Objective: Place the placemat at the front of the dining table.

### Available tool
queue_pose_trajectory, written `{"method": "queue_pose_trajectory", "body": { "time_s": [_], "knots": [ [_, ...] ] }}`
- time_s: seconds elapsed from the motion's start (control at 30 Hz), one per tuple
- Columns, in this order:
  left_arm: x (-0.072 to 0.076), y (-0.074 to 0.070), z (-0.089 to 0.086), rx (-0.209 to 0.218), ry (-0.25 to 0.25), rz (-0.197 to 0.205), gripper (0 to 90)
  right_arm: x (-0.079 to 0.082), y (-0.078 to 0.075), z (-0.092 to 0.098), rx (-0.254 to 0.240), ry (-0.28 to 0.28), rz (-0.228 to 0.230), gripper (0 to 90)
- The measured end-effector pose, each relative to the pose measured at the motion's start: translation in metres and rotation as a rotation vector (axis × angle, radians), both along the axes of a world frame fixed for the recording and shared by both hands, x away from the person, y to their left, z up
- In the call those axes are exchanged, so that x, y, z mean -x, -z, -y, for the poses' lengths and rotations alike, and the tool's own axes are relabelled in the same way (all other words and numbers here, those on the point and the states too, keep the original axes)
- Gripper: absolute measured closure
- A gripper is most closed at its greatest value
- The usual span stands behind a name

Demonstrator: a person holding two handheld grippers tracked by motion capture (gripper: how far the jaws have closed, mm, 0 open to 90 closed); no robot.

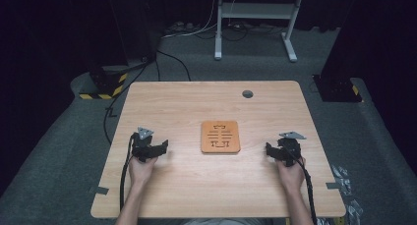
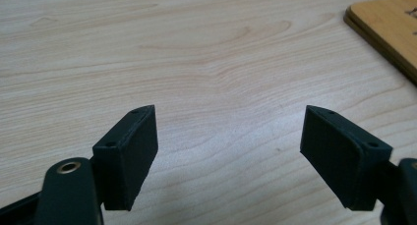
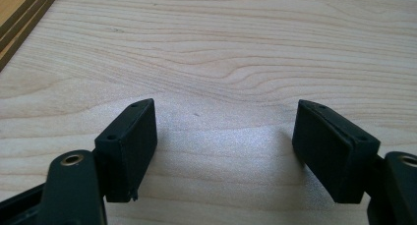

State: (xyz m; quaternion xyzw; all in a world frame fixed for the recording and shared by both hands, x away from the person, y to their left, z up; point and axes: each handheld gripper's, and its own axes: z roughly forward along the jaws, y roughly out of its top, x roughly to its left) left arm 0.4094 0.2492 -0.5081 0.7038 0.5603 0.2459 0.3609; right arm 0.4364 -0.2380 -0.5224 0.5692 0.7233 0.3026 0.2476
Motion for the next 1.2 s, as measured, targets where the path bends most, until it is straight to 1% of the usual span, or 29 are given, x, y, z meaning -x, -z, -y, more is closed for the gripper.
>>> {"method": "queue_pose_trajectory", "body": {
  "time_s": [0.07,0.13,0.17,0.27,0.33,0.37,0.4,0.43,0.47,0.5,0.53,0.57,0.67,0.77,0.8,0.83,0.97,1.0,1.03,1.17,1.2],
  "knots": [
    [-0.001,0.001,0.001,0.007,0.001,-0.002,21.8,0.000,0.000,0.000,0.000,0.000,0.000,24.9],
    [-0.001,0.001,0.001,0.003,0.003,-0.005,21.8,0.000,0.000,0.000,0.000,0.000,0.000,25.0],
    [-0.002,0.000,0.003,0.009,0.008,-0.008,21.4,0.000,0.000,0.000,0.000,0.000,0.001,25.0],
    [-0.003,-0.004,0.007,0.004,0.019,-0.004,21.2,0.000,0.000,0.000,0.000,0.000,0.000,25.0],
    [-0.003,-0.005,0.009,0.011,0.018,-0.002,21.0,0.000,0.000,0.000,0.000,0.000,0.000,25.0],
    [-0.005,-0.008,0.014,0.016,0.024,0.006,20.8,0.000,0.000,0.000,0.000,0.000,0.001,25.0],
    [-0.006,-0.010,0.016,0.008,0.033,0.010,20.6,0.000,0.000,0.000,0.000,0.000,0.000,25.0],
    [-0.006,-0.011,0.019,0.021,0.038,0.014,20.7,0.000,0.000,0.000,0.000,0.000,0.000,24.9],
    [-0.008,-0.013,0.021,0.005,0.051,0.018,20.7,0.000,0.000,0.000,0.000,0.000,0.000,25.0],
    [-0.009,-0.013,0.025,0.008,0.054,0.021,20.6,0.000,0.000,0.000,0.000,0.000,0.000,25.0],
    [-0.010,-0.014,0.028,0.009,0.054,0.021,20.6,0.000,0.000,0.000,0.000,0.000,0.000,25.0],
    [-0.012,-0.014,0.030,0.009,0.066,0.020,20.6,0.000,0.000,0.000,0.000,0.000,0.000,25.0],
    [-0.015,-0.015,0.038,0.014,0.081,0.024,20.7,0.000,0.000,0.000,0.000,0.000,0.000,25.0],
    [-0.018,-0.017,0.043,0.045,0.080,0.024,21.2,0.000,0.000,0.000,0.000,0.000,0.000,24.9],
    [-0.020,-0.017,0.045,0.056,0.088,0.027,21.3,0.000,0.000,0.000,0.000,0.003,0.003,24.9],
    [-0.021,-0.018,0.047,0.056,0.095,0.027,21.3,-0.001,0.001,-0.001,0.003,0.009,0.020,24.9],
    [-0.026,-0.021,0.059,0.052,0.114,0.031,21.4,-0.001,0.001,-0.001,0.003,0.010,0.018,24.9],
    [-0.026,-0.021,0.059,0.052,0.114,0.031,21.4,-0.001,0.001,-0.001,0.002,0.010,0.018,24.9],
    [-0.027,-0.022,0.063,0.047,0.120,0.026,21.4,-0.001,0.001,-0.001,0.003,0.010,0.018,24.8],
    [-0.029,-0.024,0.068,0.054,0.127,0.029,21.6,-0.001,0.001,-0.001,0.002,0.010,0.018,24.9],
    [-0.029,-0.023,0.069,0.045,0.129,0.027,21.7,-0.001,0.001,-0.001,0.002,0.011,0.018,24.8]
  ]
}}
